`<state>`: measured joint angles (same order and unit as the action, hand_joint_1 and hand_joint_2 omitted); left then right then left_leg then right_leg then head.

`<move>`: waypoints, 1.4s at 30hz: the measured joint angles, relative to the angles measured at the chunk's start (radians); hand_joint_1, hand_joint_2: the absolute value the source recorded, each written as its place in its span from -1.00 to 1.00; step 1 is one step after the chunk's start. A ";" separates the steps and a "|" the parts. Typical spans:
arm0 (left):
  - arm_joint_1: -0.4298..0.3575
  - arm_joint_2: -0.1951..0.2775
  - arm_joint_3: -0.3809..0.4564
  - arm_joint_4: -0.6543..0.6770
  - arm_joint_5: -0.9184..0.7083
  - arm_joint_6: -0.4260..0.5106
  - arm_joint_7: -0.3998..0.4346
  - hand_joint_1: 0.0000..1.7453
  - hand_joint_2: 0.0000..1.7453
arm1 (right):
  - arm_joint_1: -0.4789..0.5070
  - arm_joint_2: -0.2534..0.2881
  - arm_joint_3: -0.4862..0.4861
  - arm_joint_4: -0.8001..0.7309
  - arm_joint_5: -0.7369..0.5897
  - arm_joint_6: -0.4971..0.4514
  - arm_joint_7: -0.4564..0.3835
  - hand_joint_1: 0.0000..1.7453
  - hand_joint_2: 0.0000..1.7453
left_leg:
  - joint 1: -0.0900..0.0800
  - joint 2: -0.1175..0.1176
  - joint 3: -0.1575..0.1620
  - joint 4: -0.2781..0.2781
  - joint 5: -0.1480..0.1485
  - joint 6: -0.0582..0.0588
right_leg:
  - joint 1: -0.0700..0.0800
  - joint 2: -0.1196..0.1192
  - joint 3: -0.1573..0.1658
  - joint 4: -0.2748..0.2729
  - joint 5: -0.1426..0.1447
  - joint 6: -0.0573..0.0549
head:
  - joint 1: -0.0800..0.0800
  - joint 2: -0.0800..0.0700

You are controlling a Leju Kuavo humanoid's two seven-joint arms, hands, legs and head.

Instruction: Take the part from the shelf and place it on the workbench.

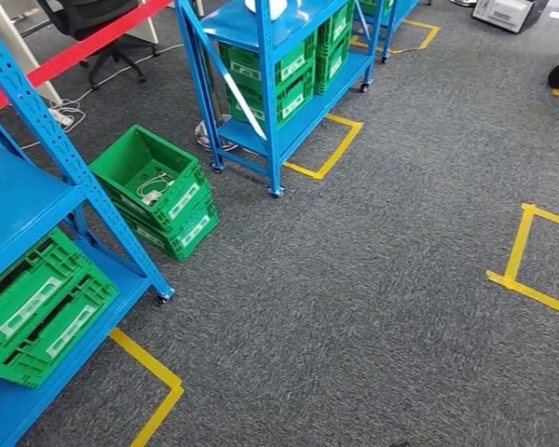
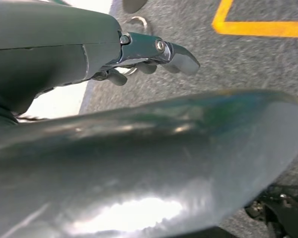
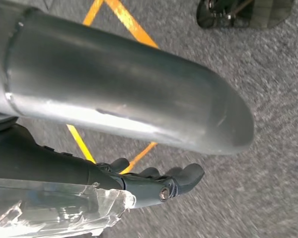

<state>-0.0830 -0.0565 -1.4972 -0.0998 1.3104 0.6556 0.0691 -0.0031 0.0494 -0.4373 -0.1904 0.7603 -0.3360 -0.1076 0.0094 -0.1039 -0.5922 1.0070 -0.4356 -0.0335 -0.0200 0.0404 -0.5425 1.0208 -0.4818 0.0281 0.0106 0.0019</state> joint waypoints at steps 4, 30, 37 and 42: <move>-0.005 0.001 -0.009 0.000 0.000 0.001 0.002 -1.00 -1.00 | 0.005 0.001 0.000 0.000 0.002 0.000 0.000 -1.00 -1.00 | -0.004 0.086 -0.111 0.234 -0.116 -0.005 | 0.009 -0.058 -0.002 -0.002 -0.001 -0.015 | -0.008 0.000; 0.004 0.004 -0.013 0.000 0.045 0.008 -0.015 -1.00 -1.00 | -0.002 0.025 0.004 0.006 0.042 0.043 0.026 -1.00 -1.00 | -0.005 -0.011 0.004 -0.008 0.009 0.008 | 0.003 0.007 -0.005 0.009 -0.003 -0.004 | 0.000 0.000; 0.006 0.004 -0.012 0.000 0.054 0.007 0.006 -1.00 -1.00 | 0.000 0.042 0.021 0.006 0.072 0.050 0.015 -1.00 -1.00 | -0.009 0.093 -0.118 0.246 -0.089 0.000 | 0.013 -0.092 -0.006 0.006 -0.005 -0.026 | -0.010 0.000; 0.003 0.004 -0.012 0.000 0.054 0.003 0.023 -1.00 -1.00 | -0.006 0.047 0.030 0.006 0.076 0.045 0.001 -1.00 -1.00 | -0.028 0.180 0.019 -0.011 0.002 0.027 | 0.026 -0.148 0.004 0.006 -0.016 -0.013 | -0.010 0.000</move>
<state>-0.0801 -0.0526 -1.5087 -0.0996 1.3648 0.6587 0.0924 -0.0091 0.0969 -0.4076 -0.1843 0.8368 -0.2909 -0.1066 -0.0187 0.0762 -0.5734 0.9955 -0.4334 -0.0060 0.0056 -0.1072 -0.5383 1.0264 -0.4975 0.0150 0.0002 0.0019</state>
